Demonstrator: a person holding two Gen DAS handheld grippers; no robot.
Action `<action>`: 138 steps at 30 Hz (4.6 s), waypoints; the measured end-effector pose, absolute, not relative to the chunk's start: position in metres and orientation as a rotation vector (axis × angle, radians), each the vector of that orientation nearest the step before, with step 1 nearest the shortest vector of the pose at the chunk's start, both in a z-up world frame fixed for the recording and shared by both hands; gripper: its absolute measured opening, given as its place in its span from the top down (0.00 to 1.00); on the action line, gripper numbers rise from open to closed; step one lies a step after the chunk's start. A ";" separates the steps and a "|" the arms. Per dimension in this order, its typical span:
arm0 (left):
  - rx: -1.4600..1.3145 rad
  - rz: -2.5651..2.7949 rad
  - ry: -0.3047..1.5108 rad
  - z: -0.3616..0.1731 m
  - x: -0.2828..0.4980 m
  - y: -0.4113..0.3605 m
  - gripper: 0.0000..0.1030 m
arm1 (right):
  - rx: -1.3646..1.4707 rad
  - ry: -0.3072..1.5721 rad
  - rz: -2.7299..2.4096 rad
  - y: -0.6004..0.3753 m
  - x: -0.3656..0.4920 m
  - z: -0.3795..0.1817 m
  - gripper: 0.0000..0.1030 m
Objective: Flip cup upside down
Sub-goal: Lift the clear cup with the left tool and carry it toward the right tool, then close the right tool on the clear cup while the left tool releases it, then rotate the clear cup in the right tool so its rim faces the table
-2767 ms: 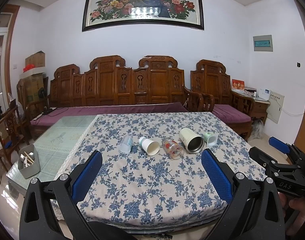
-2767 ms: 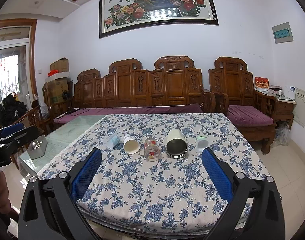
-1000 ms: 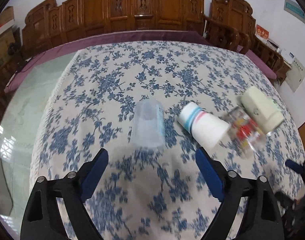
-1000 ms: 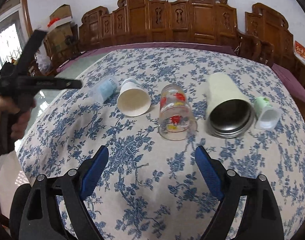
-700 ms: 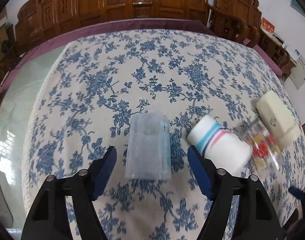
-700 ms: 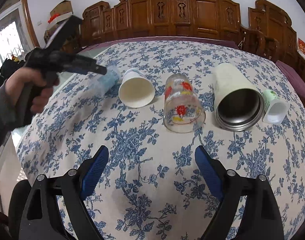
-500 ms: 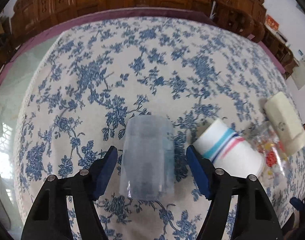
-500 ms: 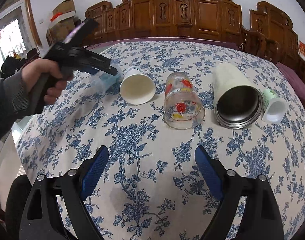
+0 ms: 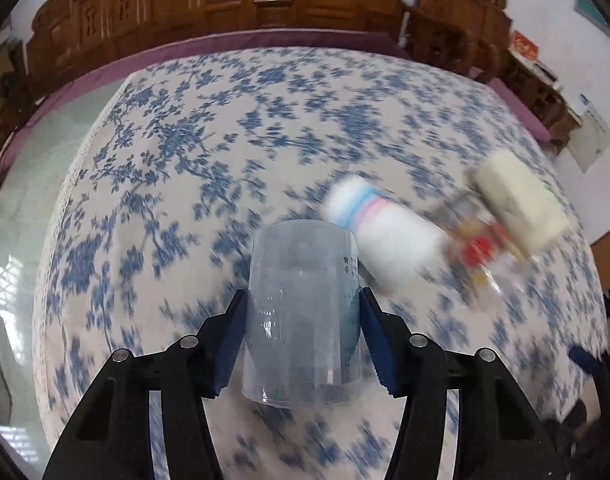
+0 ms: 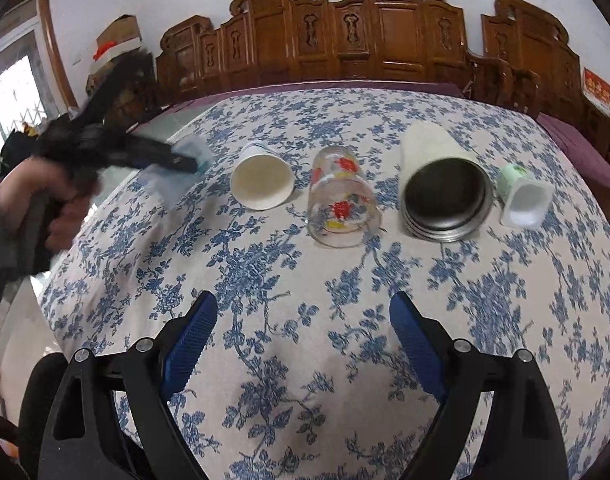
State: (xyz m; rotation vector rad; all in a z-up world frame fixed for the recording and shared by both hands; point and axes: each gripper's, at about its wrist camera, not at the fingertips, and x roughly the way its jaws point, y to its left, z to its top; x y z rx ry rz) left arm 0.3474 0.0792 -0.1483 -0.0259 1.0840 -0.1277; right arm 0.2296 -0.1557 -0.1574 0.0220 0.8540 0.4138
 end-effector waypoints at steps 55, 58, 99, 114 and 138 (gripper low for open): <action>0.008 -0.093 0.797 -0.090 0.167 0.064 0.08 | 0.110 0.926 0.398 -0.164 0.221 -0.139 0.17; 0.005 -0.077 0.786 -0.090 0.160 0.074 0.08 | 0.120 0.976 0.391 -0.151 0.234 -0.148 0.17; -0.017 -0.053 0.806 -0.106 0.154 0.097 0.08 | 0.134 1.275 0.386 -0.082 0.307 -0.207 0.39; -0.011 -0.047 0.801 -0.106 0.154 0.099 0.08 | -0.176 0.850 0.413 -0.081 0.258 -0.162 0.43; -0.007 -0.040 0.782 -0.101 0.152 0.098 0.08 | -0.137 0.803 0.435 -0.105 0.208 -0.178 0.35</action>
